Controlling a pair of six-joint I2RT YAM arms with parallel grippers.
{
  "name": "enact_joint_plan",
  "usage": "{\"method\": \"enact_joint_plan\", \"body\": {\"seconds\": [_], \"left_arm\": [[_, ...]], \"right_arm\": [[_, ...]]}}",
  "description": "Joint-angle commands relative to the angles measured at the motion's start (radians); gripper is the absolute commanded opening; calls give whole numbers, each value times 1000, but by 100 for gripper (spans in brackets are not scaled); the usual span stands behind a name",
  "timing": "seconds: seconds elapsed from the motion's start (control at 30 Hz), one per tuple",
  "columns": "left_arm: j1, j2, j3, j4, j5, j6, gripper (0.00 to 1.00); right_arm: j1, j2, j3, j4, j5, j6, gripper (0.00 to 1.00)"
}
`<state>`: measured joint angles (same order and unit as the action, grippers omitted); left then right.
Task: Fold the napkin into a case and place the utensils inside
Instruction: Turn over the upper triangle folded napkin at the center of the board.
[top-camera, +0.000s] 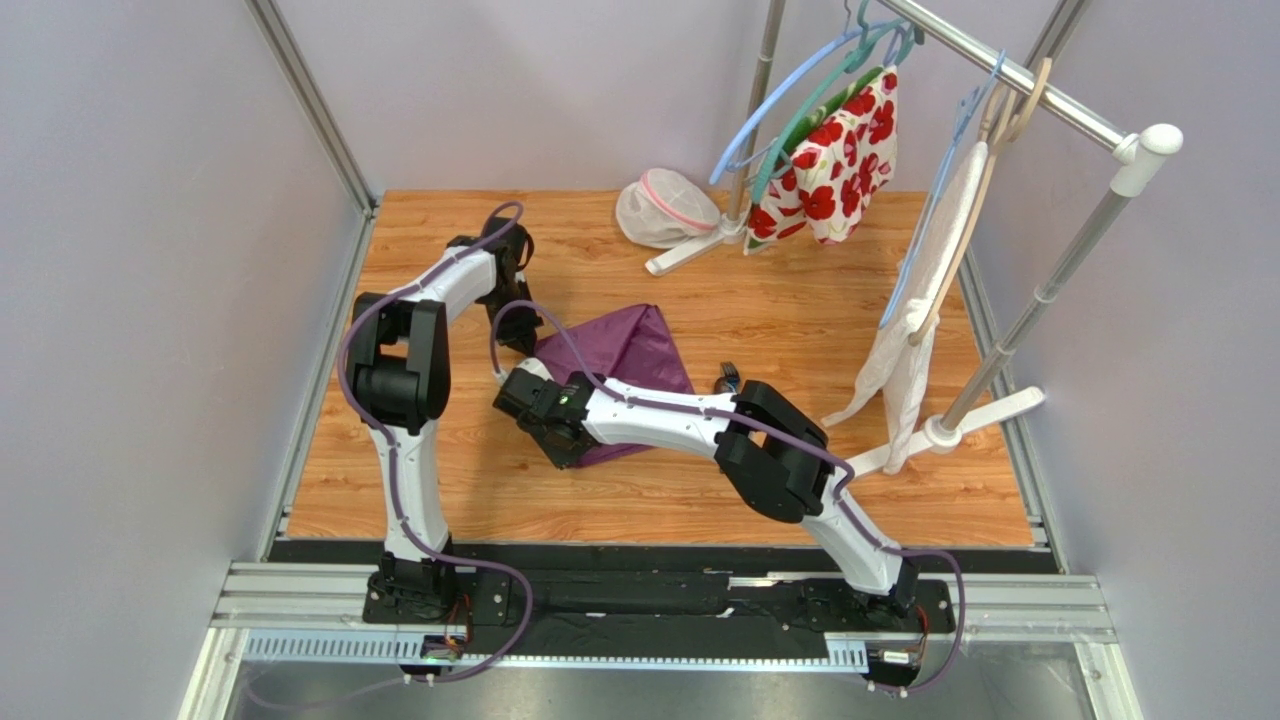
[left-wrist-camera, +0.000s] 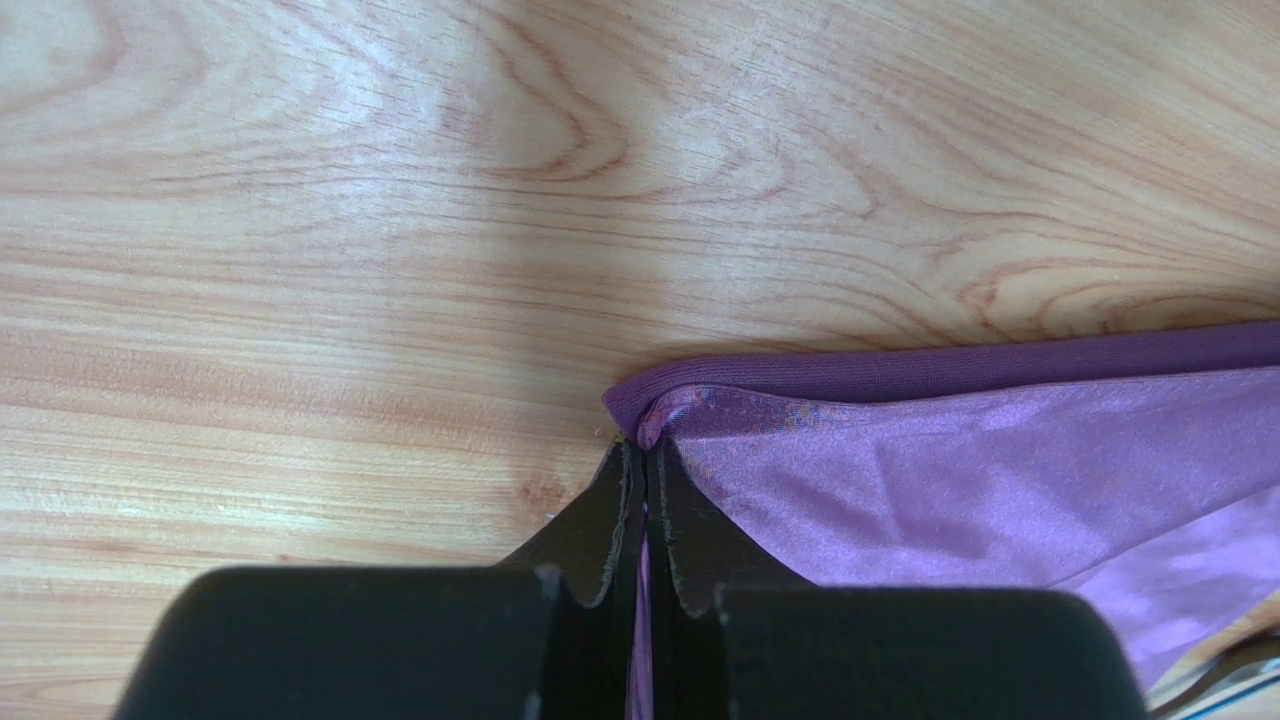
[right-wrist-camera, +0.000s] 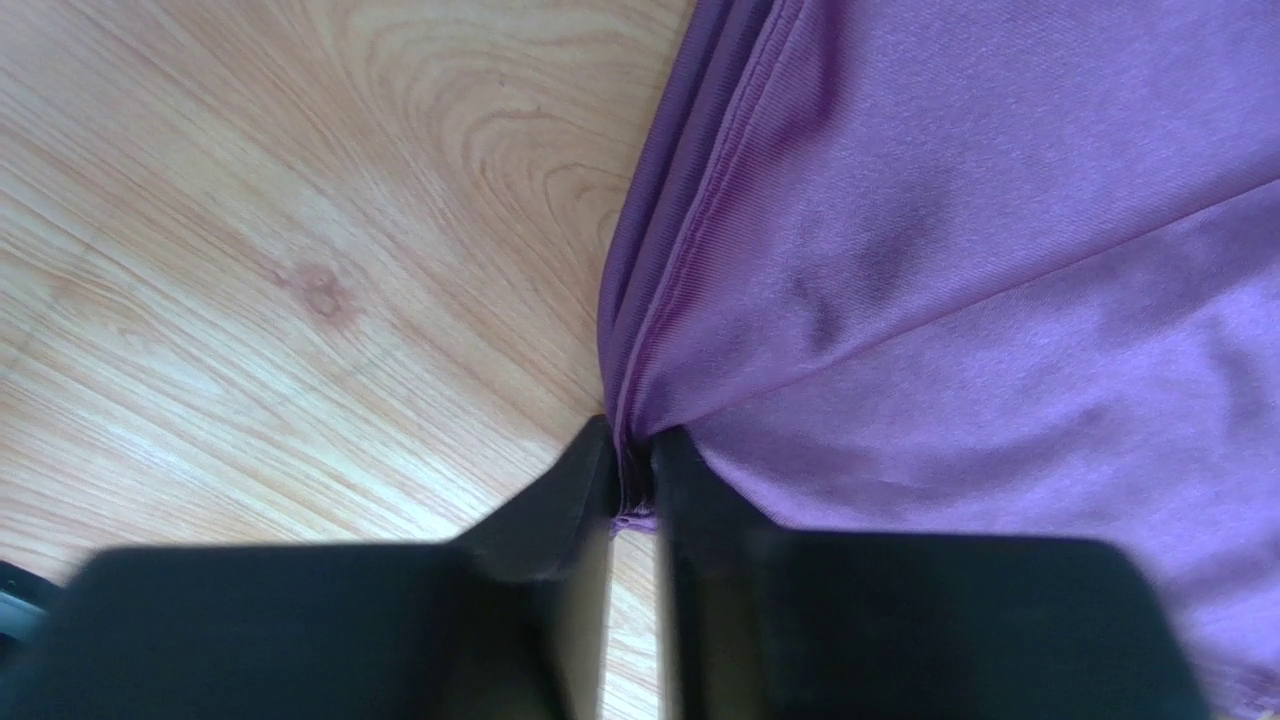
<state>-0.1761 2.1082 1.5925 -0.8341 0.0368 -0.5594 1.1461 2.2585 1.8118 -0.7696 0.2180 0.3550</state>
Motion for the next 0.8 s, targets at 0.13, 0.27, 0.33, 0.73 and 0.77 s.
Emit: {"method": "enact_joint_plan", "body": {"seconds": [0.13,0.27,0.33,0.73,0.77], "left_arm": [[18,-34,-2,-5,11,-8,0],[81,-88,-20,-31,23,-16,0],[111,-151,-52,-34,43,-20,0],[296,-681,-174,-129,-17,6,0],[294,-706,-167,-129,-20,6,0]], "right_arm": [[12,24,52,-37,-51,-4,0],[15,-37,78,-7,-187,-8,0],[18,-65,116,16,-250,-2,0],[53,-120,271,284,-732,209,0],[52,-140,252,324,-768,252,0]]}}
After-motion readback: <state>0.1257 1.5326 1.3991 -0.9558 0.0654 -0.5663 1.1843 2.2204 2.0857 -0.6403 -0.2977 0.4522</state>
